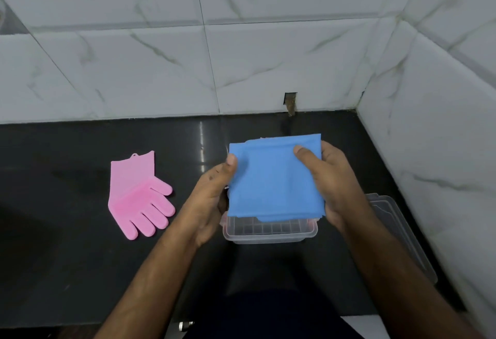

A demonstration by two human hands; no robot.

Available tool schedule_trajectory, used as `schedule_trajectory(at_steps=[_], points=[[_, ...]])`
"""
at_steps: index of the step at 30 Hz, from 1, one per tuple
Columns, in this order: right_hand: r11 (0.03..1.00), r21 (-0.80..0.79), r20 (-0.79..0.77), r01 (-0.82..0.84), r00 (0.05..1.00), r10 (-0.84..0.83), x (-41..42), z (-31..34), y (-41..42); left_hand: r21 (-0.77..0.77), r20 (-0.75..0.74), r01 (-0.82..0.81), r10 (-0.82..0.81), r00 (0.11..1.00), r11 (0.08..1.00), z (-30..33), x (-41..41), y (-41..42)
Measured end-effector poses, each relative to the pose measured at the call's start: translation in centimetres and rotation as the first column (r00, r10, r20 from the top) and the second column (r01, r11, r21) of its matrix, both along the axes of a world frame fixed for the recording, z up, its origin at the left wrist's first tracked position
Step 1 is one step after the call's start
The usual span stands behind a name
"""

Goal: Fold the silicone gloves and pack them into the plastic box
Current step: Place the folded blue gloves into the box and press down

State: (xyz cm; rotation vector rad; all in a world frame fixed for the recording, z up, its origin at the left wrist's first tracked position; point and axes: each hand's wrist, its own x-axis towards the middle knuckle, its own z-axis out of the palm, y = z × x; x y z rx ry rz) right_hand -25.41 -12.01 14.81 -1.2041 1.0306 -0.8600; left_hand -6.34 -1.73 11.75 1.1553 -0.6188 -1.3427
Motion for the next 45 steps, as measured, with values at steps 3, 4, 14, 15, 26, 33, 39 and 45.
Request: schedule_trajectory(at_steps=[3,4,14,15,26,33,39,45], points=[[0.997,-0.020,-0.147,0.068,0.987,-0.070,0.5,-2.6,-0.5,0.049,0.169,-0.083,0.074,0.983,0.995,-0.3,-0.5,-0.8],[0.996,-0.034,-0.185,0.077,0.979,-0.082,0.6,-3.3,-0.6,0.067,0.229,-0.126,0.108,0.967,0.990,-0.6,-0.7,-1.1],[0.946,-0.307,-0.487,-0.108,0.871,-0.059,0.9,-7.9,-1.9,0.135,0.699,-0.242,0.081,0.710,0.961,-4.1,0.2,-2.5],[0.935,-0.330,-0.498,-0.127,0.865,-0.058,0.9,-8.3,-1.9,0.128,0.726,-0.252,0.082,0.682,0.959,-4.4,0.2,-2.5],[0.898,-0.410,-0.571,-0.158,0.813,-0.118,0.6,-10.8,-1.4,0.111,0.767,-0.304,0.112,0.632,0.946,-6.4,-0.4,-2.1],[0.878,-0.456,-0.489,-0.145,0.865,-0.112,0.5,-10.8,-1.6,0.028,0.737,-0.298,0.182,0.651,0.954,-7.3,-1.3,-1.2],[0.943,-0.312,-0.334,-0.113,0.942,0.002,-0.1,-10.7,-2.1,0.007,0.721,-0.224,0.151,0.677,0.975,-7.3,-0.8,-1.1],[0.962,-0.217,-0.186,-0.166,0.974,0.126,-0.4,-10.4,-2.8,0.240,0.657,0.088,-0.228,0.718,0.967,-5.9,1.7,-2.7]])
